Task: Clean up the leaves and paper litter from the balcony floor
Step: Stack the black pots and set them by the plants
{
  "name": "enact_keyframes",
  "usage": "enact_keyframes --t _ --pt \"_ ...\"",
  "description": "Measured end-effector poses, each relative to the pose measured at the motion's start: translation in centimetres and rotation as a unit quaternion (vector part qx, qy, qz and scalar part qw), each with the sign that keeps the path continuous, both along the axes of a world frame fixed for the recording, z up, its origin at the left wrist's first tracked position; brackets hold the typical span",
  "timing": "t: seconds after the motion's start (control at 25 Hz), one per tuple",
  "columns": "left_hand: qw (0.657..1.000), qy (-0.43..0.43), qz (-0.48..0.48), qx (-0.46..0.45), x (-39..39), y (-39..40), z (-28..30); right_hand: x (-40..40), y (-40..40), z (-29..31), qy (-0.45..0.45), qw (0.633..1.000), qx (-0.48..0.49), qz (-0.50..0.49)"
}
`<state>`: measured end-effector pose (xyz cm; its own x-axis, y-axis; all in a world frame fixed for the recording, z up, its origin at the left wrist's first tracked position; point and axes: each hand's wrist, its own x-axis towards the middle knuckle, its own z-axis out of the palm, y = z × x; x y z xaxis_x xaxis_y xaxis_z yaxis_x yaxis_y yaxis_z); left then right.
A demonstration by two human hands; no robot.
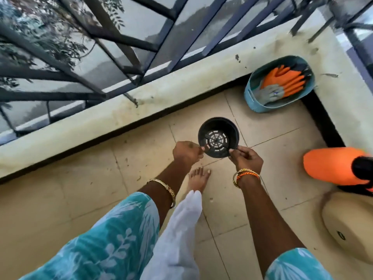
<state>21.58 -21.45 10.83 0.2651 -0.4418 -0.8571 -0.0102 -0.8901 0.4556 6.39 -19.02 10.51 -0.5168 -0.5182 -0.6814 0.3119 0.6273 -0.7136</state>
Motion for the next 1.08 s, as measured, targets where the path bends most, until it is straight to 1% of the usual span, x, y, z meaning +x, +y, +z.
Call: enact_keyframes --t 0.08,0.32,0.4,0.48,0.56,0.64,0.76,0.96,1.08 --pt "0.999 -0.034 -0.031 0.003 -1.8 -3.2 -2.2 -1.9 -3.1 -3.1 0.009 1.000 0.001 0.008" --pt "0.994 -0.058 -0.088 -0.010 -5.9 -10.6 -9.2 -5.6 -11.4 -11.6 0.030 0.999 -0.005 0.013" --pt "0.993 -0.062 -0.099 -0.021 -6.6 -12.3 -11.4 -6.3 -13.4 -13.5 0.035 0.999 -0.011 0.010" --pt "0.994 -0.060 -0.088 -0.034 -7.1 -13.2 -13.2 -6.6 -14.7 -15.1 0.048 0.999 -0.021 0.005" --pt "0.995 -0.048 -0.072 -0.040 -7.7 -13.4 -13.7 -7.0 -15.3 -16.0 0.044 0.998 -0.025 -0.024" --pt "0.996 -0.045 -0.066 -0.047 -8.1 -13.4 -13.8 -7.2 -15.6 -16.2 0.021 0.998 -0.026 -0.044" --pt "0.995 -0.060 -0.046 -0.060 -8.4 -13.6 -13.8 -7.3 -16.1 -16.2 -0.002 0.999 -0.020 -0.030" --pt "0.995 -0.080 -0.023 -0.056 -9.1 -13.8 -13.4 -7.1 -16.9 -16.1 -0.013 0.999 0.014 -0.026" --pt "0.994 -0.090 -0.033 -0.047 -9.5 -13.3 -13.4 -7.7 -17.1 -15.7 -0.016 0.999 0.030 0.005"
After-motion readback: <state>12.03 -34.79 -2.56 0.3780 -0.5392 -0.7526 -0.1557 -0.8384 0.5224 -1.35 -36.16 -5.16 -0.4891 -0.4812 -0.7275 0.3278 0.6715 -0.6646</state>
